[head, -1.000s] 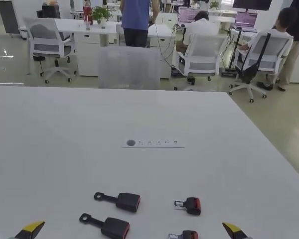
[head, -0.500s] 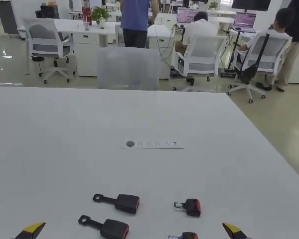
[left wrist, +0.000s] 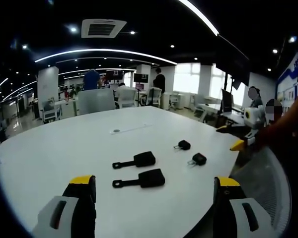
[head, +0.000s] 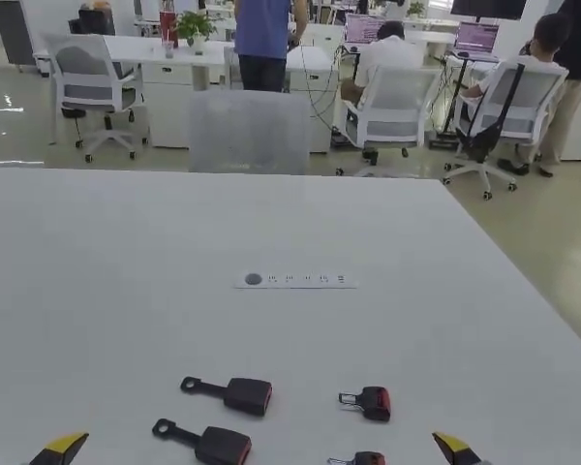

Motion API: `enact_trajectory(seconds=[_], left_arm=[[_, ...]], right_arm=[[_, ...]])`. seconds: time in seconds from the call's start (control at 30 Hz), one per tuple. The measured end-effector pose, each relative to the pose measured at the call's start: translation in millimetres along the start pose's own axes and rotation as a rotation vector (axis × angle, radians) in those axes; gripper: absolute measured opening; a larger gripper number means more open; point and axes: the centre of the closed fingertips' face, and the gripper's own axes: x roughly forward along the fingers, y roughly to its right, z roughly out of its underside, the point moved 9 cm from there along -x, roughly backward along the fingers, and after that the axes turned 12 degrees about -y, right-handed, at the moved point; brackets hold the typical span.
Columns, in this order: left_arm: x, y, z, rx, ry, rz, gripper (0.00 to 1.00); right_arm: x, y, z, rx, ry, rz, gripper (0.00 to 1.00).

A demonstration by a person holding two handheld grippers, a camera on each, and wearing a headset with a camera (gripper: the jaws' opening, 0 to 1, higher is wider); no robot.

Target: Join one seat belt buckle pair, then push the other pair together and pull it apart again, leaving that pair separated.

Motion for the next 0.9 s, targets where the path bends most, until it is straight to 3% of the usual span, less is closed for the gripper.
enact_trajectory(seconds=[0.9], left_arm=[[17.6, -9.7, -7.5, 0.020, -0.030, 0.024, 1.00]], right_arm=[[10.9, 15.2, -4.8, -0.008, -0.020, -0.009, 0.99]])
